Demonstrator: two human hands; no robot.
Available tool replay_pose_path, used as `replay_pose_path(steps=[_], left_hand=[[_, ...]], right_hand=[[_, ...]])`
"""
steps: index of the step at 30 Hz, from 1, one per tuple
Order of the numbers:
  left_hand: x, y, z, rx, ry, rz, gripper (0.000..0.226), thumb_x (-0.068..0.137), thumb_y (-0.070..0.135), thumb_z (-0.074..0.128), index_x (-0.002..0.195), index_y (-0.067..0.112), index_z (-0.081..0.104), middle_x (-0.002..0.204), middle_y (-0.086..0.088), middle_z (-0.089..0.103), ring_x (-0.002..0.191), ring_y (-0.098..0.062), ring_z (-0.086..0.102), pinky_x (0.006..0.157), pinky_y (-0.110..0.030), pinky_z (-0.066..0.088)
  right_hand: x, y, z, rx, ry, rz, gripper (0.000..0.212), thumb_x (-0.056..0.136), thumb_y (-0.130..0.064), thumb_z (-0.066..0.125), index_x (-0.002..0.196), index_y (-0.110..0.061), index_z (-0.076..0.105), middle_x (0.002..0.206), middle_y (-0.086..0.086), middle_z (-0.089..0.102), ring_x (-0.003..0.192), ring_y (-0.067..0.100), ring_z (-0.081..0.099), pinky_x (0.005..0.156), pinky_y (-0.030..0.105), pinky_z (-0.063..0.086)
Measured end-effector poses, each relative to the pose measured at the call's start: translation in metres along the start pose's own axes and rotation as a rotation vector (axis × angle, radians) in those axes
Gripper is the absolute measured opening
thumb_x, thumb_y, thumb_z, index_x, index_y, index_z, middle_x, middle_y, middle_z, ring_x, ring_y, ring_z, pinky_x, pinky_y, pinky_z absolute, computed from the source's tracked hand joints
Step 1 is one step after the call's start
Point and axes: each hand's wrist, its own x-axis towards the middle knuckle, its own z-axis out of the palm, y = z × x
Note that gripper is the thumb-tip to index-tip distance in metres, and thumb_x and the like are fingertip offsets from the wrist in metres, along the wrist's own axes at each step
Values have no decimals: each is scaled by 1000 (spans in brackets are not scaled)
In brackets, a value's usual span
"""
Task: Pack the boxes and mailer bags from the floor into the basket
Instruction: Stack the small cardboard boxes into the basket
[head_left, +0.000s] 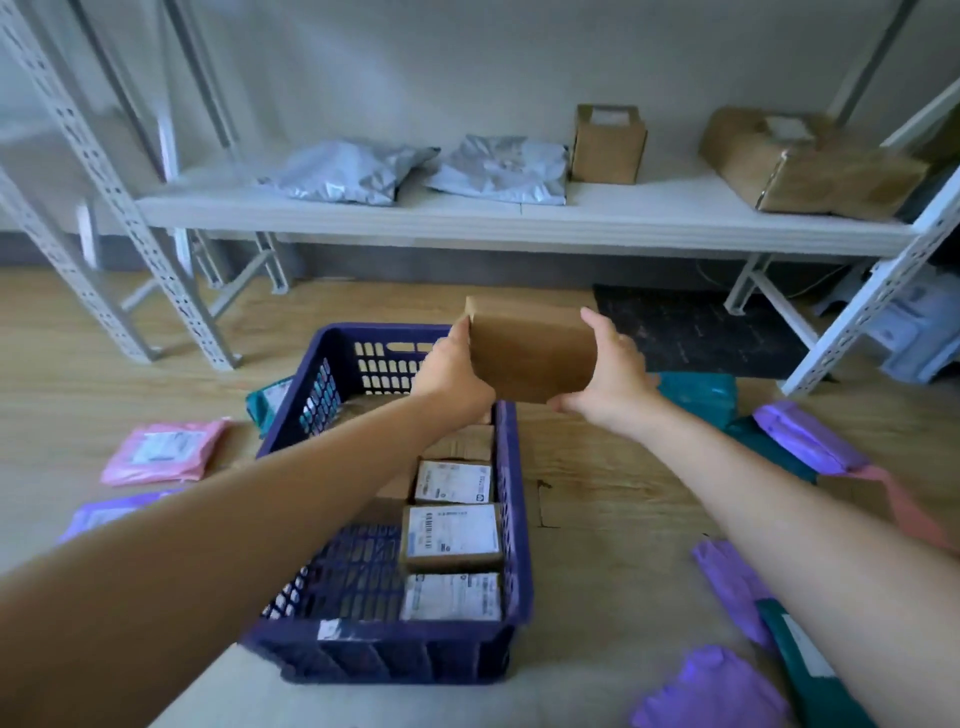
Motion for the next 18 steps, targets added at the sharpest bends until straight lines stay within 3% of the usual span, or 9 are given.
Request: replay_pose_path(steps=[5, 8, 13, 18], left_hand=[[-49, -29, -61, 155, 29, -34, 109, 75, 10, 72, 150, 30, -5, 129, -6, 52, 104, -25, 59, 82, -40, 54], [-72, -43, -90, 225, 0, -3, 116, 72, 3, 73, 150, 27, -8, 113, -6, 53, 87, -22, 57, 71, -38, 53], [-93, -69, -118, 294, -60, 29, 131, 65, 2, 80, 147, 34, -17, 113, -14, 53, 92, -28, 59, 79, -49, 55], [-103, -104, -131, 374, -138, 26, 129, 58, 10, 87, 148, 36, -1, 125, -17, 43, 104, -31, 51, 78, -36, 44]], right_hand=[[-37, -49, 23, -52, -149, -115, 120, 65, -1, 82, 149, -39, 4, 149, 10, 20, 138, 32, 24, 101, 41, 41], [-57, -71, 38, -103, -183, -143, 122, 67, 5, 79, 149, -41, 1, 150, 10, 15, 137, 32, 24, 91, 37, 42], [-81, -98, 66, -156, -183, -157, 118, 65, -15, 85, 149, -31, 3, 141, 15, 20, 134, 33, 25, 104, 46, 34], [-89, -113, 92, -240, -235, -204, 101, 61, -29, 86, 137, -28, 20, 128, 9, 30, 114, 31, 44, 91, 45, 47]])
